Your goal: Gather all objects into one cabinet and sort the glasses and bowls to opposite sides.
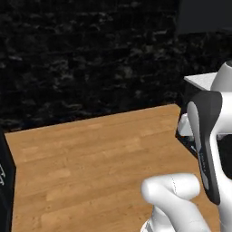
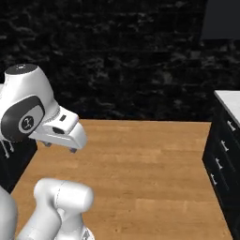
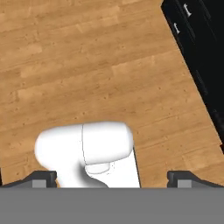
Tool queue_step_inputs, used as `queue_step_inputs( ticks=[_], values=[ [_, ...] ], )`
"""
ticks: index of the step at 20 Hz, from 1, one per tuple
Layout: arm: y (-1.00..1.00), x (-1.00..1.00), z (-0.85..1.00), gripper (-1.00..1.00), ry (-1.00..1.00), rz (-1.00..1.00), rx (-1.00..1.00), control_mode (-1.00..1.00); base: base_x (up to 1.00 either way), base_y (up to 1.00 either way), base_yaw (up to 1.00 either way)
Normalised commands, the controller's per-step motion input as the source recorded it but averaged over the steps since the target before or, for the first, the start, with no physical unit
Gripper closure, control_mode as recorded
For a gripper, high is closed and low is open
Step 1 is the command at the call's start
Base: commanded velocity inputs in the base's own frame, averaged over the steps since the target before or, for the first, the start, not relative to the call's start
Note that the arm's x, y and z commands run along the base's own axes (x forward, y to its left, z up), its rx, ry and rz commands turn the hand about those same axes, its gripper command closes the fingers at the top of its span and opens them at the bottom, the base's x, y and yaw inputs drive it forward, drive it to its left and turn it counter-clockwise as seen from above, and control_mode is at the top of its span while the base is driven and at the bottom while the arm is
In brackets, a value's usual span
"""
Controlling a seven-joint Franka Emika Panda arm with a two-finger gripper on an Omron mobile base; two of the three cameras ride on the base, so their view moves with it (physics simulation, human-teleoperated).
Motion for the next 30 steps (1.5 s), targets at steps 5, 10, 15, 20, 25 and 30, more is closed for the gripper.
queue_step_inputs(
  ticks=[5,10,15,20,25,30],
  values=[
    [0.0,0.0,0.0,-1.0,0.0,0.0,0.0,1.0,0.05,0.0,-0.66],
    [0.0,0.0,0.0,-1.0,0.0,0.0,0.0,1.0,0.12,0.01,-0.63],
    [0.0,0.0,0.0,-1.0,0.0,0.0,0.0,1.0,0.36,0.3,-0.42],
    [0.0,0.0,0.0,-1.0,0.0,0.0,0.0,1.0,0.71,0.46,-0.33],
    [0.0,0.0,0.0,-1.0,0.0,0.0,0.0,1.0,0.77,0.48,-0.32],
    [0.0,0.0,0.0,-1.0,0.0,0.0,0.0,1.0,0.76,0.49,-0.33]
  ],
)
